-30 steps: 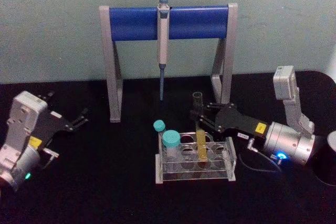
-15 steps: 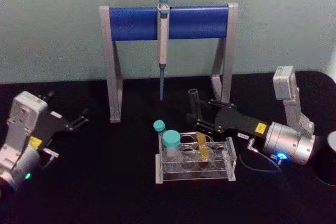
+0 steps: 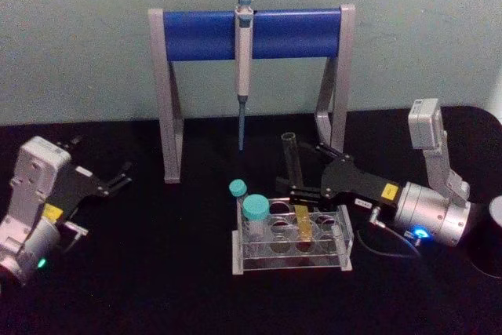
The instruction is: Pick up the test tube from the test tube rack, shake it, then place it back into the test tube rack.
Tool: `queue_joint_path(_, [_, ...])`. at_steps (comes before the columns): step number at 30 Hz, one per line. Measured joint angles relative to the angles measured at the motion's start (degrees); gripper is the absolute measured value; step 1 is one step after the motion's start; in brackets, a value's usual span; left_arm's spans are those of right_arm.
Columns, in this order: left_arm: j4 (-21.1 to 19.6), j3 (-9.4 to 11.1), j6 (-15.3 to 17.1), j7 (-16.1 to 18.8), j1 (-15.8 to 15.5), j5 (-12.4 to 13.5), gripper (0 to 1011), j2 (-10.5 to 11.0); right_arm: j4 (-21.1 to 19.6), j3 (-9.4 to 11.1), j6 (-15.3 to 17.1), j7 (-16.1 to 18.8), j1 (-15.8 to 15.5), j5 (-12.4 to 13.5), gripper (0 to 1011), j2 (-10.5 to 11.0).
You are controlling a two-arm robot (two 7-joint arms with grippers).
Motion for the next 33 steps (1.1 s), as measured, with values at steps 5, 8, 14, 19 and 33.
queue_joint_path(5, [0.0, 0.0, 0.0, 0.0, 0.0, 0.0, 1001, 0.0, 0.0, 0.0, 0.0, 0.0, 0.0, 0.0, 1000, 0.0])
queue_joint_path(8, [0.0, 0.0, 0.0, 0.0, 0.0, 0.0, 1001, 0.0, 0.0, 0.0, 0.0, 0.0, 0.0, 0.0, 1000, 0.0])
queue_joint_path(14, [0.0, 0.0, 0.0, 0.0, 0.0, 0.0, 1001, 0.0, -0.7, 0.3, -1.0, -0.2, -0.3, 0.0, 1000, 0.2])
queue_joint_path(19, [0.0, 0.0, 0.0, 0.0, 0.0, 0.0, 1001, 0.0, -3.0, 1.9, -4.0, -1.2, -1.5, 0.2, 1000, 0.3])
queue_joint_path(33, [0.0, 0.0, 0.0, 0.0, 0.0, 0.0, 1001, 0.0, -11.6, 9.6, -6.0, -20.7, -7.8, -5.3, 1000, -0.7])
